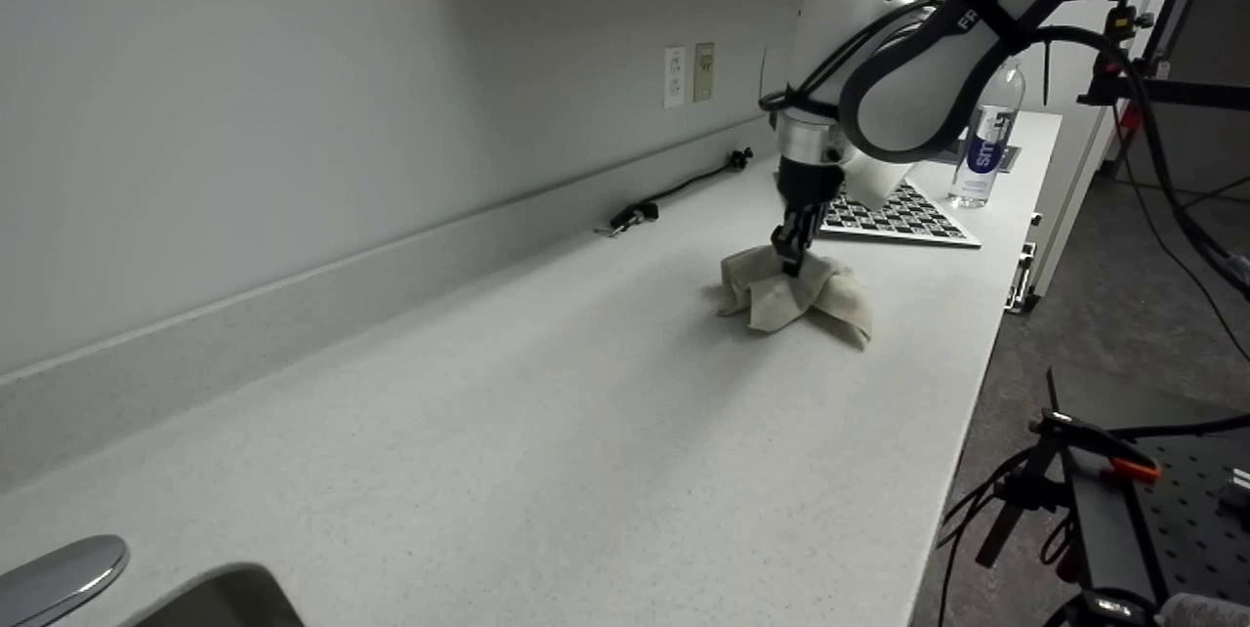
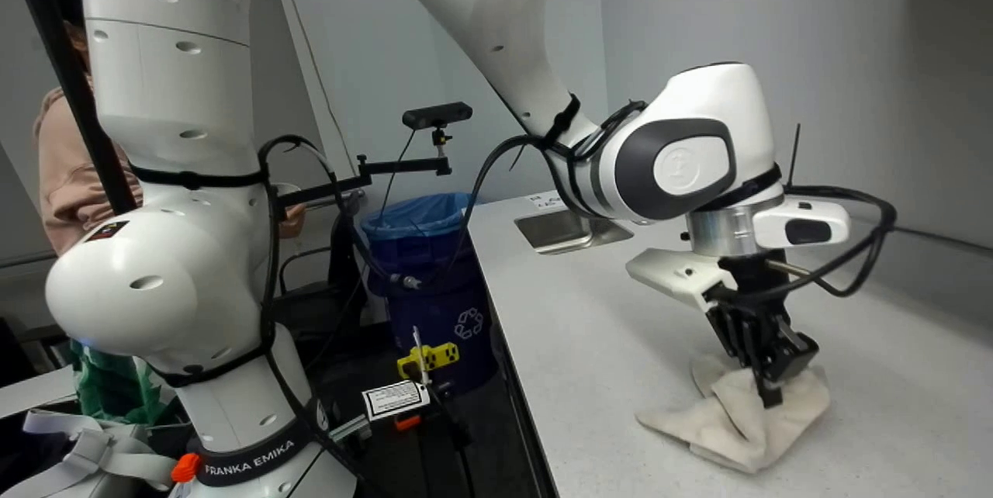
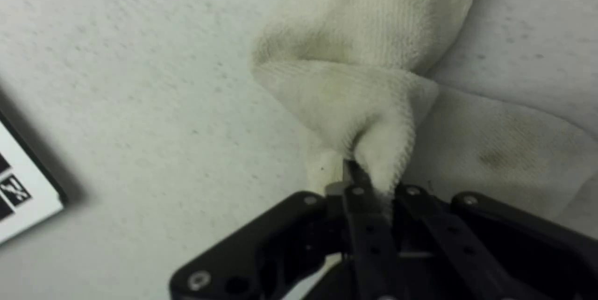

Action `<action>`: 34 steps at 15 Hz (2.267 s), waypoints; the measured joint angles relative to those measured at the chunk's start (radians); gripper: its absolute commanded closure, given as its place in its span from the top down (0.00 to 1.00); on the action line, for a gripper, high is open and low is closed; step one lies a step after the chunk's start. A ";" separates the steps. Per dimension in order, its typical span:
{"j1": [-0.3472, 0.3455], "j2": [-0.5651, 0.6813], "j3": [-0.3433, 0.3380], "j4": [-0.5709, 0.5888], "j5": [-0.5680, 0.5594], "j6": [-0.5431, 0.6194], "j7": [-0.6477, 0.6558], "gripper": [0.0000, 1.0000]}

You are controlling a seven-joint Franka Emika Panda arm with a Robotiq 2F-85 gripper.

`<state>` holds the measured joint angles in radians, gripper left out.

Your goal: Wipe the counter top using the cloth

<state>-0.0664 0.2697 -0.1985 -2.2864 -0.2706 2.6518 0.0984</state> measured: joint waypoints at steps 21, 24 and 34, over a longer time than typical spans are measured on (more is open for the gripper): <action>-0.045 -0.363 0.079 -0.169 0.182 -0.189 -0.399 1.00; -0.045 -0.463 0.061 -0.216 0.185 -0.238 -0.460 1.00; -0.034 -0.643 0.015 -0.265 0.185 -0.340 -0.606 1.00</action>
<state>-0.1005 -0.3733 -0.1831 -2.5516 -0.0855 2.3118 -0.5076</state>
